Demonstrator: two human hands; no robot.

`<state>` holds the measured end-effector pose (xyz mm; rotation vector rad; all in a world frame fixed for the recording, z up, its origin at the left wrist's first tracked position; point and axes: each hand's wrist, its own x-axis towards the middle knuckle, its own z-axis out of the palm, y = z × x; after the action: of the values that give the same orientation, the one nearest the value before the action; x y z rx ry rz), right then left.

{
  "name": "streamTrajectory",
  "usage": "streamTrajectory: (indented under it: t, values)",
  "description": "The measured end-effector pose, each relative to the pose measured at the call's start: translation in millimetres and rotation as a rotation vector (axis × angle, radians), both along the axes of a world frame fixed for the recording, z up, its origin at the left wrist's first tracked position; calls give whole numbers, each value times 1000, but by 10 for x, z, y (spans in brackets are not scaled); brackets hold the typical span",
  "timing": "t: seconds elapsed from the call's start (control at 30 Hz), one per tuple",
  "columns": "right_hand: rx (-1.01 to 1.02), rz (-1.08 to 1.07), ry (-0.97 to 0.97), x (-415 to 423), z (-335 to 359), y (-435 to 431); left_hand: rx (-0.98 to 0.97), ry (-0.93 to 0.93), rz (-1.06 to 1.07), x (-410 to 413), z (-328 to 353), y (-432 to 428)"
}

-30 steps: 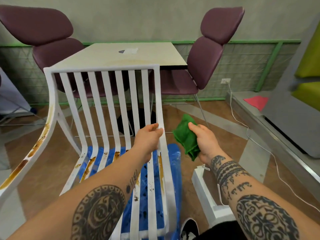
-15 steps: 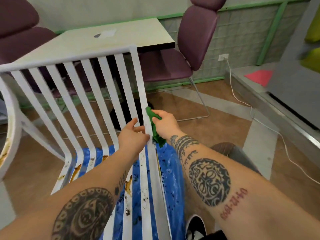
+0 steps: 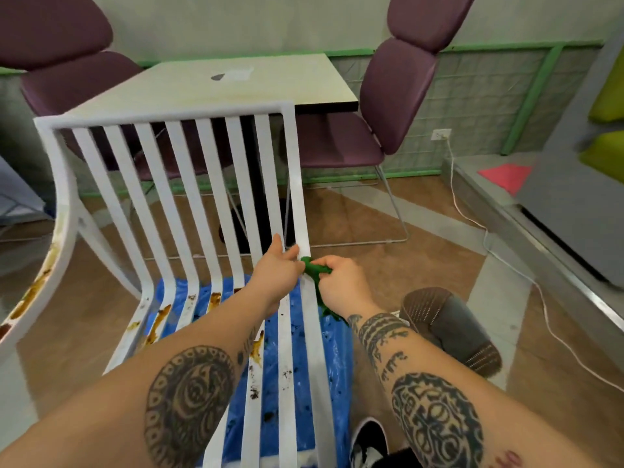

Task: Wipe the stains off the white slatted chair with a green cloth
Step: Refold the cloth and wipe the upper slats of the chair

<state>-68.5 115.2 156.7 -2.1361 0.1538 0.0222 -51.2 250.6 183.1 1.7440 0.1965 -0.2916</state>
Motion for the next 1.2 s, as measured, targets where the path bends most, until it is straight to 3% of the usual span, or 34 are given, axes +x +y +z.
streamTrajectory:
  t: [0.23, 0.3, 0.37, 0.43, 0.53, 0.7, 0.97, 1.1, 1.2]
  values:
    - [-338, 223, 164, -462, 425, -114, -115, -13, 7, -575, 279, 116]
    - [-234, 137, 136, -543, 522, -130, -156, 22, 1, -736, 298, 211]
    - [14, 1, 44, -659, 627, -44, -149, 67, -27, -918, 354, 283]
    - [152, 37, -21, -796, 751, 163, -140, 110, -47, -1046, 450, 298]
    - [144, 146, -122, -927, 865, 480, -227, 132, -26, -1176, 672, 313]
    - [-40, 39, -240, -846, 1096, 547, -179, 111, -29, -1209, 872, 649]
    - [467, 203, -22, -680, 1187, 526, -271, -77, 84, -1024, 766, 629]
    - [703, 253, 99, -481, 1090, 264, -423, -94, 218, -764, 685, 500]
    - [785, 354, 138, -331, 977, 112, -430, -104, 182, -467, 669, 370]
